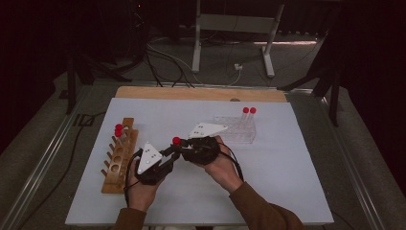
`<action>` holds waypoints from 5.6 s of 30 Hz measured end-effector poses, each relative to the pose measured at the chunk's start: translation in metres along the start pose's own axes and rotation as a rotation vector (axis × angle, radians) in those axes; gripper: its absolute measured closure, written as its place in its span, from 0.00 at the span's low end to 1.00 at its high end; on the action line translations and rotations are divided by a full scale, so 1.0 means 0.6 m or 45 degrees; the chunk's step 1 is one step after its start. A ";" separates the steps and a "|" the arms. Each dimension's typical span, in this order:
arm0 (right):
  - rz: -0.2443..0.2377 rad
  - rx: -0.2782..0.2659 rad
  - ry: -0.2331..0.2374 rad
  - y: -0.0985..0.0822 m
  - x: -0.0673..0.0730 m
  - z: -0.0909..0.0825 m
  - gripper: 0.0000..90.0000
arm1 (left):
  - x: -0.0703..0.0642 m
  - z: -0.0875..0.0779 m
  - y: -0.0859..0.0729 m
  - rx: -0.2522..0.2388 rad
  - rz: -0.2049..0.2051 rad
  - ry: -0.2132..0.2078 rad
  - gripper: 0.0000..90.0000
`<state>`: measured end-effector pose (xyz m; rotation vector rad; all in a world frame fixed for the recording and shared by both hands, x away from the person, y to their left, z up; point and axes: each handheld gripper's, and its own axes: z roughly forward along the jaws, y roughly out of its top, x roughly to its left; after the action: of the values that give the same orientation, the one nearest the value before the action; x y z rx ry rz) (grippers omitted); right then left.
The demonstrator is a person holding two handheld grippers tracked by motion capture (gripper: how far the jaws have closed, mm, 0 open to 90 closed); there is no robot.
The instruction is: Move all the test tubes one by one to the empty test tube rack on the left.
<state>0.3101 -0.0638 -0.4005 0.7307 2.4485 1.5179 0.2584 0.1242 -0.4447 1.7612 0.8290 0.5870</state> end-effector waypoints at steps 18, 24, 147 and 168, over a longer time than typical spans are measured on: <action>0.057 -0.095 -0.053 0.000 -0.043 -0.044 0.29 | 0.029 -0.010 -0.005 0.007 -0.075 0.060 0.85; 0.076 -0.096 -0.144 -0.016 -0.065 -0.058 0.16 | 0.035 -0.021 0.000 -0.018 -0.081 0.070 0.85; 0.211 -0.170 -0.572 -0.166 -0.172 -0.232 0.00 | 0.197 -0.122 -0.080 0.214 -0.263 0.372 0.83; 0.208 -0.167 -0.568 -0.165 -0.172 -0.230 0.00 | 0.193 -0.119 -0.073 0.213 -0.247 0.345 0.68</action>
<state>0.3145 -0.2596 -0.4344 1.1249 1.9854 1.3685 0.2696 0.2655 -0.4634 1.7473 1.2532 0.6501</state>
